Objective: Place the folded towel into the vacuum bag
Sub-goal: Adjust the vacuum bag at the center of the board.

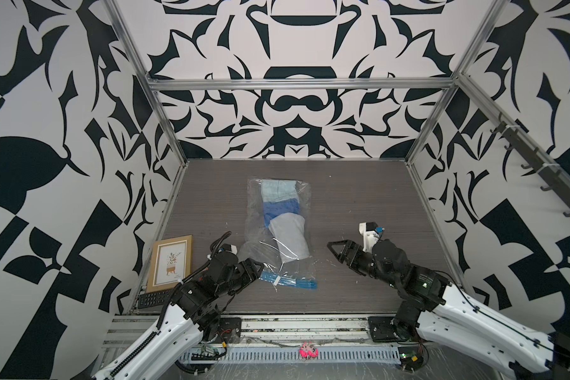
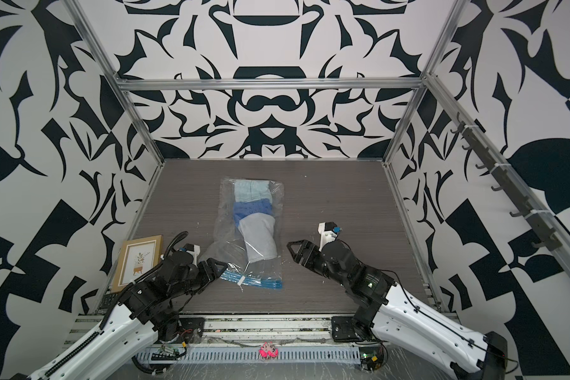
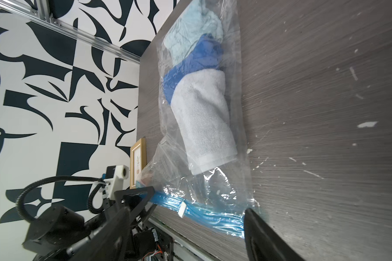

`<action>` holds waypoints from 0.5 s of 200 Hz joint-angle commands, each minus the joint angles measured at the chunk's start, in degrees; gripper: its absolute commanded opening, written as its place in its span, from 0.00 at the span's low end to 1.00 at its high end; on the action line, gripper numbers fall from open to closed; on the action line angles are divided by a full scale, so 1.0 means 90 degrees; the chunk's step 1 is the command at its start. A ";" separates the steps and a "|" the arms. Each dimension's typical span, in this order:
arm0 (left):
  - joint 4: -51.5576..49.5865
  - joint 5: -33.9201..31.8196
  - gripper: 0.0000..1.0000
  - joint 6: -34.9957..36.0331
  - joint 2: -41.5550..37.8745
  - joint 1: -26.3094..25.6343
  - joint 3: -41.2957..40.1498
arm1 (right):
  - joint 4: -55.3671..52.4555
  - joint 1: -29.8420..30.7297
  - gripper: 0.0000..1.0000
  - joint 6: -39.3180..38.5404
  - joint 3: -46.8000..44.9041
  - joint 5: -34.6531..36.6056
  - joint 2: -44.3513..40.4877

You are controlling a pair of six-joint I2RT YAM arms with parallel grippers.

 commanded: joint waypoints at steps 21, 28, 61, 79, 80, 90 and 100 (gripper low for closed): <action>0.0982 0.0089 0.61 -0.0449 -0.0146 -0.0159 -0.0625 | 0.1489 0.0511 0.81 0.0755 -0.0341 0.0318 0.0605; 0.1185 0.0042 0.58 -0.0522 -0.0109 -0.0208 -0.0699 | 0.1613 0.0583 0.81 0.0838 -0.0399 0.0343 0.0680; 0.1927 -0.0373 0.36 -0.0623 0.0429 -0.0577 -0.0670 | 0.1902 0.0979 0.81 0.0987 -0.0578 0.0556 0.0856; 0.2460 -0.0576 0.25 -0.0727 0.1007 -0.0869 -0.0520 | 0.2023 0.1135 0.81 0.1105 -0.0684 0.0721 0.0836; 0.2481 -0.0588 0.24 -0.0734 0.1040 -0.0889 -0.0514 | 0.2035 0.1150 0.81 0.1113 -0.0691 0.0730 0.0832; 0.2719 -0.0737 0.17 -0.0852 0.1393 -0.1113 -0.0386 | 0.2074 0.1230 0.80 0.1227 -0.0773 0.0832 0.0793; 0.3034 -0.0955 0.12 -0.0944 0.1773 -0.1423 -0.0257 | 0.2207 0.1281 0.79 0.1319 -0.0888 0.1113 0.0722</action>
